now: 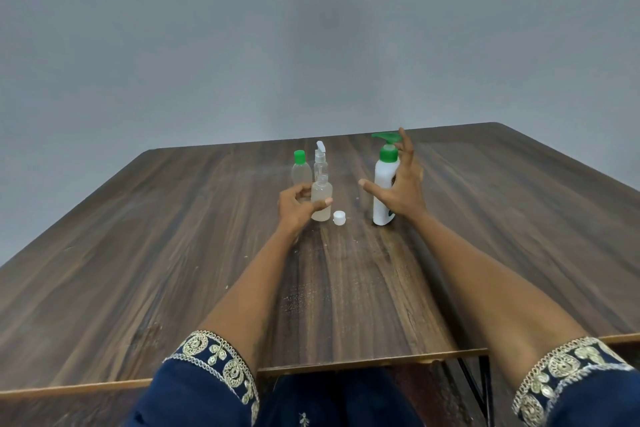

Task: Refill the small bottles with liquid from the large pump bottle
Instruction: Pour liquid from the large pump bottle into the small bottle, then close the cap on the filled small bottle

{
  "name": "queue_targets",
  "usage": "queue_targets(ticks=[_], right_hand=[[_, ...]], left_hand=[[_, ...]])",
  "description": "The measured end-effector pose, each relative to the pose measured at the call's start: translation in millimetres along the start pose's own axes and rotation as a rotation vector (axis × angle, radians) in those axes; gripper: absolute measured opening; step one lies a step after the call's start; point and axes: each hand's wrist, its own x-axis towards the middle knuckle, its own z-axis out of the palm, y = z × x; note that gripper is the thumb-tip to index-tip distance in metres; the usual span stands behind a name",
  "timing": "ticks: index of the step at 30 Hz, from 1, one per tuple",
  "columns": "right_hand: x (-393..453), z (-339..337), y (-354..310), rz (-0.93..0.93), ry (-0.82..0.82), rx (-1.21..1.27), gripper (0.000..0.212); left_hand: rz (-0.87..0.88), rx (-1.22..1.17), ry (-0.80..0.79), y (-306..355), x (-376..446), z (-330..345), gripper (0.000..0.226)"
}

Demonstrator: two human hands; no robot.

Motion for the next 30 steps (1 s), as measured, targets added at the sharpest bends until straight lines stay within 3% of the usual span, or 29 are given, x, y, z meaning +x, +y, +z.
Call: queue_targets(ticks=[3, 5, 7, 9, 18, 23, 26, 30], right_hand=[[-10, -1, -9, -0.036, 0.221, -0.150, 0.105], [-13, 6, -24, -0.208, 0.352, -0.188, 0.085], [-16, 22, -37, -0.449, 0.277, -0.170, 0.061], [-26, 39, -44, -0.526, 0.134, -0.155, 0.044], [-47, 72, -52, 0.016, -0.219, -0.435, 0.033], [-49, 73, -45, -0.032, -0.412, -0.720, 0.029], [-36, 73, -49, 0.064, -0.352, -0.502, 0.024], [-20, 74, -62, 0.404, -0.075, 0.078, 0.019]], left_hand=[[-0.013, -0.012, 0.042, -6, -7, -6, 0.039], [-0.018, -0.027, 0.069, -9, -8, -7, 0.038], [-0.016, -0.037, 0.100, -8, -9, -5, 0.039], [-0.008, -0.025, 0.118, -8, -7, -3, 0.040], [-0.007, 0.074, 0.159, -9, -10, -2, 0.042], [-0.002, 0.116, 0.141, -4, -12, 1, 0.046], [0.005, 0.117, 0.150, -2, -12, 0, 0.045], [0.008, 0.125, 0.147, 0, -12, -2, 0.046]])
